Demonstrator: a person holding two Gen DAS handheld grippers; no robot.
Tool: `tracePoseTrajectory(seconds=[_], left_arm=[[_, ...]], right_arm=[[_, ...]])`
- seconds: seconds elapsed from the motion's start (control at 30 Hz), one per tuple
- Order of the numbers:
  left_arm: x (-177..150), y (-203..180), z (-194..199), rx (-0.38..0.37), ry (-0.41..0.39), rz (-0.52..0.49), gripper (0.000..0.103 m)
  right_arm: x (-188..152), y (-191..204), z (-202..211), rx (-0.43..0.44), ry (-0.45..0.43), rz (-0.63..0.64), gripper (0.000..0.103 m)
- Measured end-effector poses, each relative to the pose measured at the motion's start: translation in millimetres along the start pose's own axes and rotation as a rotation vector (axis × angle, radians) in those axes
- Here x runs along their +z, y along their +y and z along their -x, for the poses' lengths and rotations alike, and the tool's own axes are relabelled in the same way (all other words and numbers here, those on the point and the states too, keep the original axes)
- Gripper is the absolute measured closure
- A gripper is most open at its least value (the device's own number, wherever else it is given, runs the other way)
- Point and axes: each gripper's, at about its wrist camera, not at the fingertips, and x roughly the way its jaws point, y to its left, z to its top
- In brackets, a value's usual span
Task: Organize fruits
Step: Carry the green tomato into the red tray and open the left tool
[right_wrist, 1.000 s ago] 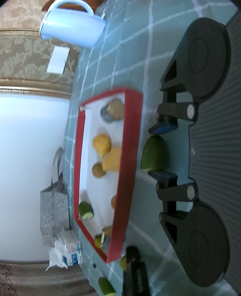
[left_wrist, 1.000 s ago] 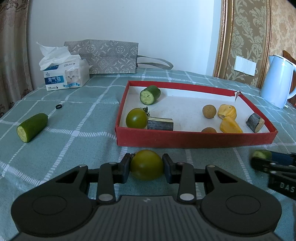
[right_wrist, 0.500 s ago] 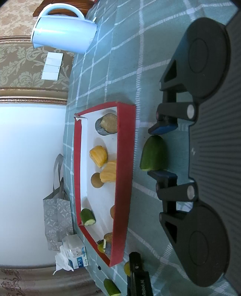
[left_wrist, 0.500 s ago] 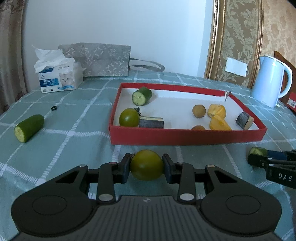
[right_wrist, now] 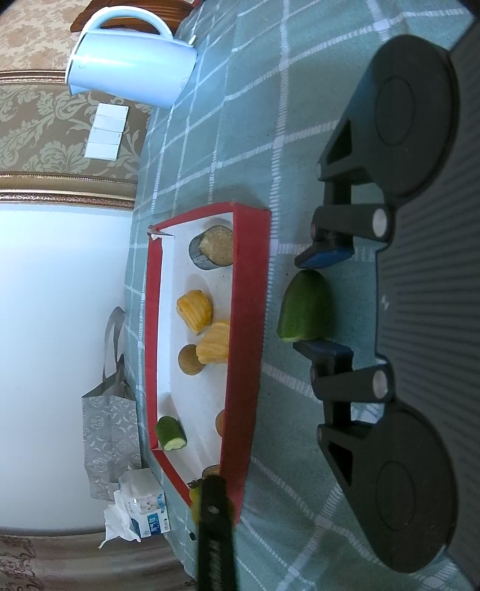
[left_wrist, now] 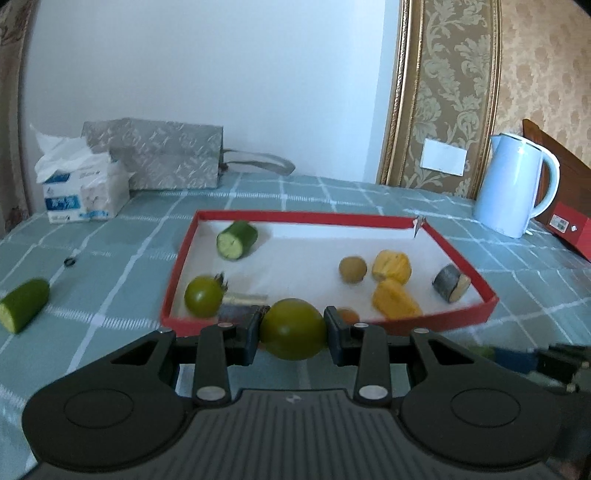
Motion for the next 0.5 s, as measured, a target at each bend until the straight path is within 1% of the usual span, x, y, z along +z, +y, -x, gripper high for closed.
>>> tracePoseTrajectory(seconds=[0.13, 0.33, 0.5], left_arm=[[15.1, -4.8, -16.5, 0.004, -0.004, -0.007, 0.067], [32.2, -7.2, -55.4, 0.037, 0.038, -0.013, 0.067], [38.1, -8.5, -81.6, 0.062, 0.074, -0.026, 0.067]], right_arm=[[0.0, -0.4, -0.5, 0.002, 0.003, -0.002, 0.063], [0.1, -0.3, -0.9, 0.002, 0.003, -0.001, 0.063], [0.1, -0.4, -1.4, 0.002, 0.003, -0.002, 0.063]])
